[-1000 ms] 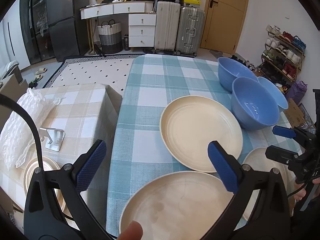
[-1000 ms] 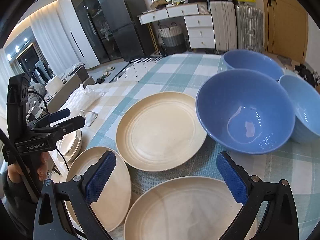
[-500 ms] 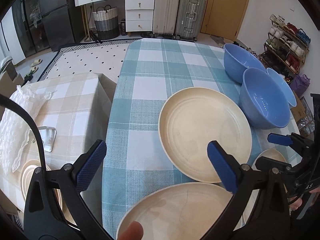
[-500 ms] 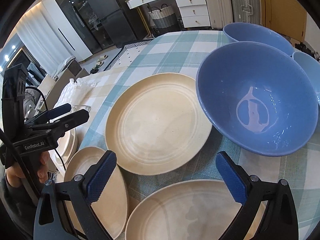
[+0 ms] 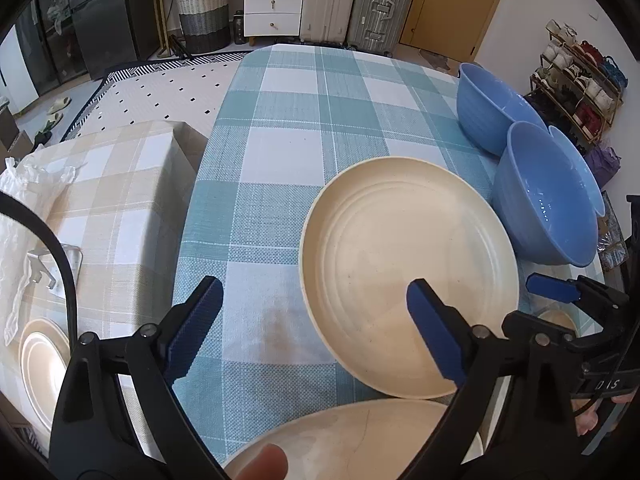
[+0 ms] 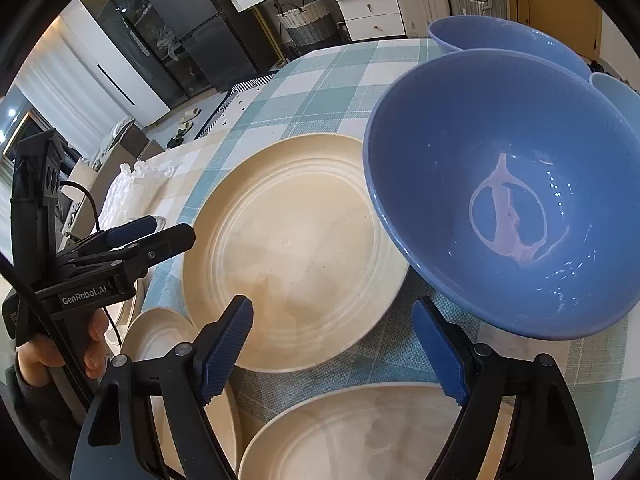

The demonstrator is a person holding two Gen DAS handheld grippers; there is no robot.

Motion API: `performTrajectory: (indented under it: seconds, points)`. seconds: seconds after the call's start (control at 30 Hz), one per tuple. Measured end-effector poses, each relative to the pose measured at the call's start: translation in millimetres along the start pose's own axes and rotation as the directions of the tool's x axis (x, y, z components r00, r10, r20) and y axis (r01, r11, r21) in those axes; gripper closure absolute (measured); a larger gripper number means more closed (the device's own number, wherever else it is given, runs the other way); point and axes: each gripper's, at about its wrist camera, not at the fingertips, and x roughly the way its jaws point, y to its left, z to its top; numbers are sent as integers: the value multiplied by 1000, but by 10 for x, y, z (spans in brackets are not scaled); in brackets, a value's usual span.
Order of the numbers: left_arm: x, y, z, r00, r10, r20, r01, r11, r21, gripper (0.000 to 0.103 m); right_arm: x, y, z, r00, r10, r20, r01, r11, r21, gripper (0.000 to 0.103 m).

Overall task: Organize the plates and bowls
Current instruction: 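Move the left tool toward the cream plate beside the blue bowls, then close the left gripper on the rim of the cream plate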

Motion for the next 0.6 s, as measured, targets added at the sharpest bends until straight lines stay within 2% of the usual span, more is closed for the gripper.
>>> performTrajectory:
  seconds: [0.03,0.17,0.27,0.3,0.37,0.43,0.6]
  points:
    - [28,-15,3,1000,0,-3,0,1000,2,11,19,-1,4,1000,-1,-1,1,1000,3,23]
    - [128,-80,12,1000,-1,-23,2,1000,20,24,64,10,2,1000,-7,-17,7,1000,-1,33]
    - [195,-130,8,999,2,-35,-1,999,34,29,80,0,4,1000,-16,-22,16,1000,6,35]
    - [223,-141,8,999,8,-40,-6,999,38,31,85,-4,6,1000,-17,-22,17,1000,9,38]
    - [278,-138,-3,998,17,-67,-15,999,31,44,88,-19,11,999,-24,-24,24,1000,14,41]
    - [330,-137,-11,996,21,-86,-18,999,32,51,90,-27,8,999,-29,-24,29,1000,12,45]
    - [404,-120,-32,995,18,-99,-16,1000,20,52,110,-85,16,998,-49,-39,50,998,24,58]
